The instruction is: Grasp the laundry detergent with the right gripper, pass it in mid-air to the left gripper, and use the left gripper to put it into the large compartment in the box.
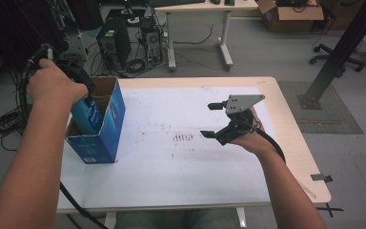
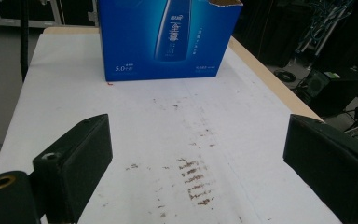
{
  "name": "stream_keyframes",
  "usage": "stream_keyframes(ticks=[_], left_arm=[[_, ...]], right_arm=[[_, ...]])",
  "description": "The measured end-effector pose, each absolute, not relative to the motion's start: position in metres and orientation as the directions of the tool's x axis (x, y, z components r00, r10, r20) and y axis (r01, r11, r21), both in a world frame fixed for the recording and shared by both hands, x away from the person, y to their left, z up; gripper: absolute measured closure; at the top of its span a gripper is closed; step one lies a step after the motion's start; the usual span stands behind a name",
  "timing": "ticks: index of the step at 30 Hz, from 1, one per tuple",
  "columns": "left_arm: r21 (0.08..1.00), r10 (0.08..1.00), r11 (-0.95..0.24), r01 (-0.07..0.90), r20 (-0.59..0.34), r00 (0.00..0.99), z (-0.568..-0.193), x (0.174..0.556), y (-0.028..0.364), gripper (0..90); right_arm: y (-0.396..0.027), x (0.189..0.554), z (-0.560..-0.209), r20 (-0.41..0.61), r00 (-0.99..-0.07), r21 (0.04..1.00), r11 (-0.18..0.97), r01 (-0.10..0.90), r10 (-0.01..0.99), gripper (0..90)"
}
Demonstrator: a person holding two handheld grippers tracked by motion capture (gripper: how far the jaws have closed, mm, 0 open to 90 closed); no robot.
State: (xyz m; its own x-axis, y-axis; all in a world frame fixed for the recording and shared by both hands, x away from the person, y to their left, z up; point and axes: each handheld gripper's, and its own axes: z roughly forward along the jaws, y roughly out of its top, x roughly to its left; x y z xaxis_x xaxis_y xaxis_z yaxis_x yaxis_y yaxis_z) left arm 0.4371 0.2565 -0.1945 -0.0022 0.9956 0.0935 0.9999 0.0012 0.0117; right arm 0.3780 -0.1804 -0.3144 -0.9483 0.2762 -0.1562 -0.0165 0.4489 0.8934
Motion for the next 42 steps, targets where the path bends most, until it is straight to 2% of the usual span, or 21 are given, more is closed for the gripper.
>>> stream_keyframes(ticks=[42], left_arm=[[0.008,0.995,0.002,1.0,0.099,-0.003,-0.251,0.44,0.265,38.7]], right_arm=[[-0.187,0.378,-0.314,-0.162,-0.944,0.882,0.47,-0.007,0.289,8.0]])
